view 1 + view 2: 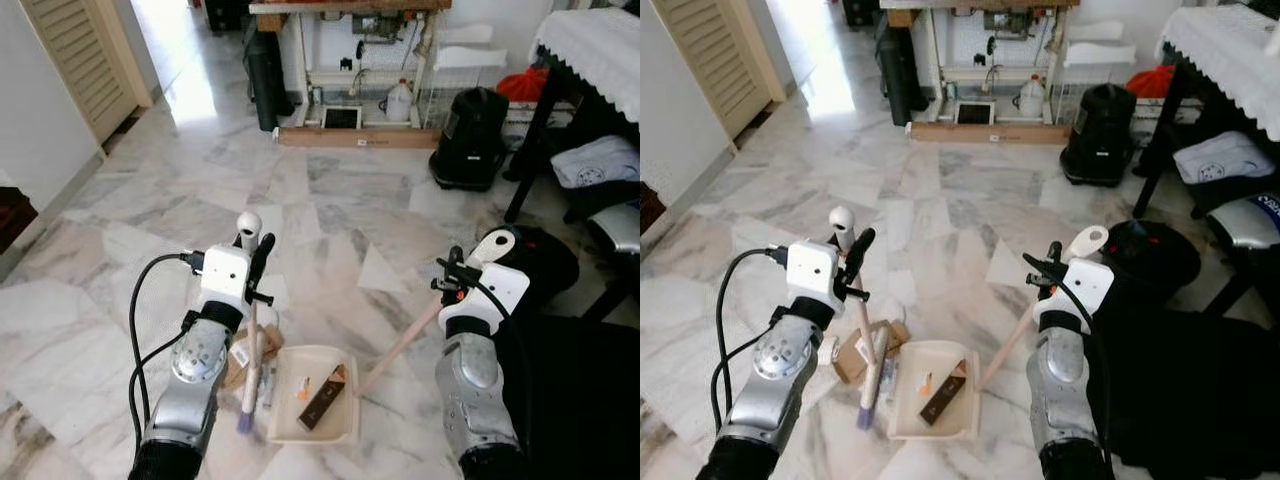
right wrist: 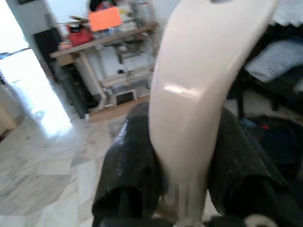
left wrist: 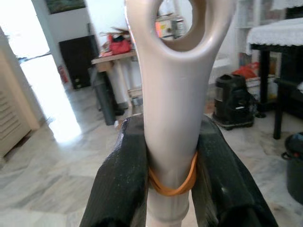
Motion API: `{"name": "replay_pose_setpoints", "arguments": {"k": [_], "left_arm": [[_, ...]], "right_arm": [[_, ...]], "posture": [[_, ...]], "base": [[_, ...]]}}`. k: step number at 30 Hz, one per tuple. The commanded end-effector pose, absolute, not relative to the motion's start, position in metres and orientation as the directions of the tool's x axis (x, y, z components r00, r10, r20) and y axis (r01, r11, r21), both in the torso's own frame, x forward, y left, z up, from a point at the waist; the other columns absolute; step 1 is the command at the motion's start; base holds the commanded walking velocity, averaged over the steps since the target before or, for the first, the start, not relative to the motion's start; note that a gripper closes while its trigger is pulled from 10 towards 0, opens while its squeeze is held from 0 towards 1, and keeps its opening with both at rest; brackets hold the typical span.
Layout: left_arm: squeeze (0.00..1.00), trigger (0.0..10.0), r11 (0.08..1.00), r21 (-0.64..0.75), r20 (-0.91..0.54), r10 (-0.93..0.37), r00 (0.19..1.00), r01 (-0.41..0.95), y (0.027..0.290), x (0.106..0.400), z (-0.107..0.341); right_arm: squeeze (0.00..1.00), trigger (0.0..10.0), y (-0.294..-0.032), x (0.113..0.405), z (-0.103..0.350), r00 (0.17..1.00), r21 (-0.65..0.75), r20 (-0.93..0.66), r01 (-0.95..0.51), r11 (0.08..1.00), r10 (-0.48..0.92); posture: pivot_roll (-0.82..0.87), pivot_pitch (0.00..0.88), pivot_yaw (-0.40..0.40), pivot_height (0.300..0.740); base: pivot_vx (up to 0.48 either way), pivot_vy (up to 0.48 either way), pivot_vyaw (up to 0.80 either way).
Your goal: Sweep floor
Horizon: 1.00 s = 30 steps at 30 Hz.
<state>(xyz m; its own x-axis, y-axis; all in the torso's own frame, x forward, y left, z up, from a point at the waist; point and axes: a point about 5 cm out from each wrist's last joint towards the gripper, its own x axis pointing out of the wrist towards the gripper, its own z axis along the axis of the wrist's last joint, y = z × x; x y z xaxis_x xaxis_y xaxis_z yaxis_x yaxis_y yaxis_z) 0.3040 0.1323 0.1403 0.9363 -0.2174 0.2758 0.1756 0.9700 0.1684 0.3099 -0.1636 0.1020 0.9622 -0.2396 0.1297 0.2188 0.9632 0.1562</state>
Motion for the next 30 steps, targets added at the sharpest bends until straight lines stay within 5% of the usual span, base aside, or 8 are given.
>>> {"name": "replay_pose_setpoints", "arguments": {"k": [1, 24, 30], "left_arm": [[0.0, 10.0, 0.976, 0.173, 0.318, -0.186, 0.93, 0.136, 0.1381, 0.305, 0.1461], [0.0, 10.0, 0.974, 0.174, 0.299, -0.192, 0.935, 0.145, 0.1322, 0.3077, 0.1414], [0.0, 10.0, 0.976, 0.159, 0.281, -0.19, 0.941, 0.15, 0.1315, 0.3073, 0.1384]], "right_arm": [[0.0, 10.0, -0.1603, 0.3125, 0.1184, 0.953, 0.172, 0.2, 0.193, 0.966, -0.226], [0.0, 10.0, -0.162, 0.3115, 0.118, 0.955, 0.169, 0.194, 0.193, 0.966, -0.225], [0.0, 10.0, -0.1631, 0.3124, 0.1178, 0.954, 0.191, 0.188, 0.198, 0.962, -0.233]], "posture": [[0.09, 0.0, 0.024, 0.74], [0.09, 0.0, 0.019, 0.74], [0.09, 0.0, 0.018, 0.74]], "base": [[0.0, 0.0, 0.66], [0.0, 0.0, 0.65], [0.0, 0.0, 0.08]]}}
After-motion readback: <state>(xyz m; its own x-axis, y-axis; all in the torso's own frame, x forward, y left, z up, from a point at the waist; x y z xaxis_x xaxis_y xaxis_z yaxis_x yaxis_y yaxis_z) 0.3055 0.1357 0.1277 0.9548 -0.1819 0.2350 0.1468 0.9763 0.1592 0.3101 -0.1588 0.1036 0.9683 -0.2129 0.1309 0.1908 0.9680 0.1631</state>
